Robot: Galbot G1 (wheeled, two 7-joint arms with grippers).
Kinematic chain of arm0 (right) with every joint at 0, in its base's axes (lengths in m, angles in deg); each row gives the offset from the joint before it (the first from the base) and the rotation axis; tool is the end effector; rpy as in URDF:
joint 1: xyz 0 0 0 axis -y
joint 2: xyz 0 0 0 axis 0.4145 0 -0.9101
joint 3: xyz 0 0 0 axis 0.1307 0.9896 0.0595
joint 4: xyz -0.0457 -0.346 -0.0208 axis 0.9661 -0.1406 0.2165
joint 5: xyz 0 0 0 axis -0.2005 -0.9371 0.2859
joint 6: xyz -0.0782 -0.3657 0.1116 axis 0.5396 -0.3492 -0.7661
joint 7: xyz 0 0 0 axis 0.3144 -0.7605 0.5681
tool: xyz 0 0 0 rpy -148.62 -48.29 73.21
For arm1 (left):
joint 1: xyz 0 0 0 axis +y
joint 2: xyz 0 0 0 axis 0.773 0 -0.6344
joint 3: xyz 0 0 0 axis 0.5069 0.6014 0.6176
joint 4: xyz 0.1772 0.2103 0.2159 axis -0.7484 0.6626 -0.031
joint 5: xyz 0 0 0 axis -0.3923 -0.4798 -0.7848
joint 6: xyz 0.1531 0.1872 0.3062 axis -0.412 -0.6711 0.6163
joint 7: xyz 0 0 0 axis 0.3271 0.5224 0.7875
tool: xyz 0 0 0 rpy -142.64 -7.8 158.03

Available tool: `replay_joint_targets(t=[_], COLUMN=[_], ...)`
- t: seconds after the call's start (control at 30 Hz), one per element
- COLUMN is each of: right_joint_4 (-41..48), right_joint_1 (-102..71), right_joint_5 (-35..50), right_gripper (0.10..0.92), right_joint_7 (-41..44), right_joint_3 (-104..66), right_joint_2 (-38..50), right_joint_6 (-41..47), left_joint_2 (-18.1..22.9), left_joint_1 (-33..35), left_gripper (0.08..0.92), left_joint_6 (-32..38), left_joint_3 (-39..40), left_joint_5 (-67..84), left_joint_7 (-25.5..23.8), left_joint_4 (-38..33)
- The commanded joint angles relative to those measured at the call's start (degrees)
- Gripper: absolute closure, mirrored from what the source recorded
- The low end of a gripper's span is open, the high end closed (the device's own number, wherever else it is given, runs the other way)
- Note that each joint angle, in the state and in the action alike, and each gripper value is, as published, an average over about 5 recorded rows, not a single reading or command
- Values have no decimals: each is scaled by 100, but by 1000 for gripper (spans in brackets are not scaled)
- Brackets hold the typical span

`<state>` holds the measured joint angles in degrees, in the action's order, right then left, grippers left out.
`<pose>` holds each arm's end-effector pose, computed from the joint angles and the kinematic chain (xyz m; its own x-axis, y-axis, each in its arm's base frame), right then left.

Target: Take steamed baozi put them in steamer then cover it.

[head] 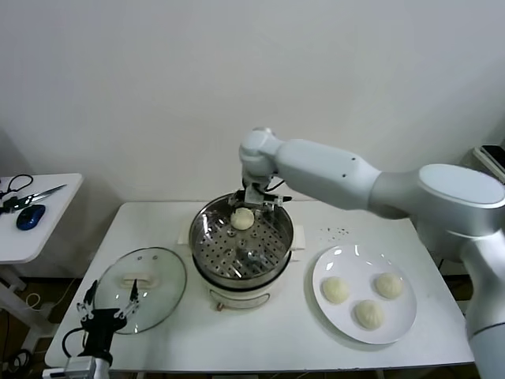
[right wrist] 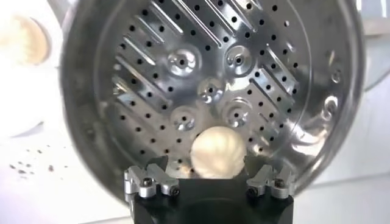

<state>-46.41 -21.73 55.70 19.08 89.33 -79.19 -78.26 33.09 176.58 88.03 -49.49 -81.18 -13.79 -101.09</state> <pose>0.5927 0.1689 -0.0404 -0.2515 -0.1531 0.9557 -0.2287 -0.9500 -0.2124 0.1709 0.1073 -0.3463 -0.9751 -0.1819 0.1271 -0.1530 0.9659 0.2087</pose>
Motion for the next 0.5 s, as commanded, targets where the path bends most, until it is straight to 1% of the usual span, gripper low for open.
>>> replay_joint_targets(t=[0.03, 0.17, 0.27, 0.37, 0.5], right_joint_4=[-1121, -1835, -2088, -2250, -2369], right_joint_1=[1191, 1689, 1676, 1491, 960], right_joint_5=[1881, 3258, 3805, 4101, 4047], right_gripper=[203, 203, 203, 203, 203], right_joint_7=[-364, -883, -1080, -1209, -1250], right_joint_3=[812, 1428, 1609, 1734, 1664], right_joint_2=[1413, 2268, 2896, 3490, 4051], right_joint_6=[1133, 2299, 2974, 3506, 3972], left_joint_2=[9, 15, 29, 33, 38], left_joint_1=[-7, -5, 1, 15, 34], left_gripper=[177, 177, 177, 177, 177], left_joint_6=[-25, -31, -27, -25, -25], left_joint_3=[53, 104, 155, 192, 214], left_joint_5=[-5, -41, -80, -119, -138], left_joint_7=[-42, -61, -53, -38, -43], left_joint_4=[-139, -194, -206, -191, -193])
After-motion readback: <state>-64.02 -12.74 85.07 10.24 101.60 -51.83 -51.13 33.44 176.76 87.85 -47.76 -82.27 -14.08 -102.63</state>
